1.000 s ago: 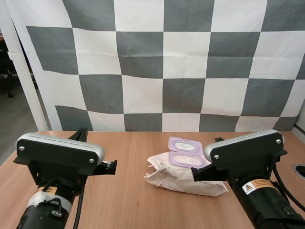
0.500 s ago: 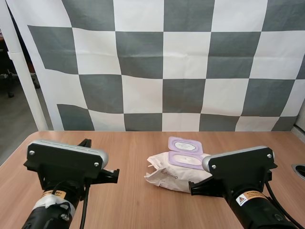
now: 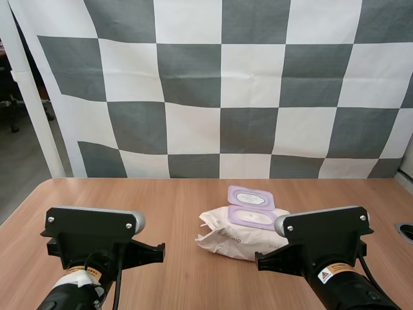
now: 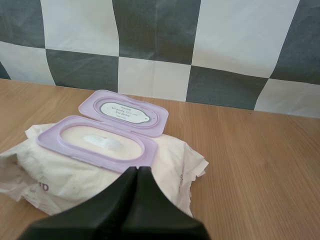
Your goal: Open the wet wipes lid
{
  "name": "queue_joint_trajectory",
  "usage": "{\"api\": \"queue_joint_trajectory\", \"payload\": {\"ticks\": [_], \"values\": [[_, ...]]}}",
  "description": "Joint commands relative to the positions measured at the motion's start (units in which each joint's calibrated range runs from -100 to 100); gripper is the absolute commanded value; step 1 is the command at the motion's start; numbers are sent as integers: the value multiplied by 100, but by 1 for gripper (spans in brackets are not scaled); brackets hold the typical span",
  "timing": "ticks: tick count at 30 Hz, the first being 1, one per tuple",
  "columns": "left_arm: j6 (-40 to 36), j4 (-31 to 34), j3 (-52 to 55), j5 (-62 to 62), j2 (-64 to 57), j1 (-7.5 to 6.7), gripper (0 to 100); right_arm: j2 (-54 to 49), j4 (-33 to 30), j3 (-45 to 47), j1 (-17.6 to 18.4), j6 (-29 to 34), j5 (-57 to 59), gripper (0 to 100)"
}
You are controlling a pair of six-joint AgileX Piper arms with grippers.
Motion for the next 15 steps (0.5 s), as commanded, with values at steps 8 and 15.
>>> {"api": "queue_joint_trajectory", "payload": {"ticks": [8, 15], "values": [[-348, -2, 0, -25, 0, 0, 0, 0, -37, 0, 4, -3, 12, 0], [-348, -2, 0, -39, 0, 0, 0, 0, -37, 0, 4, -3, -5, 0]]}}
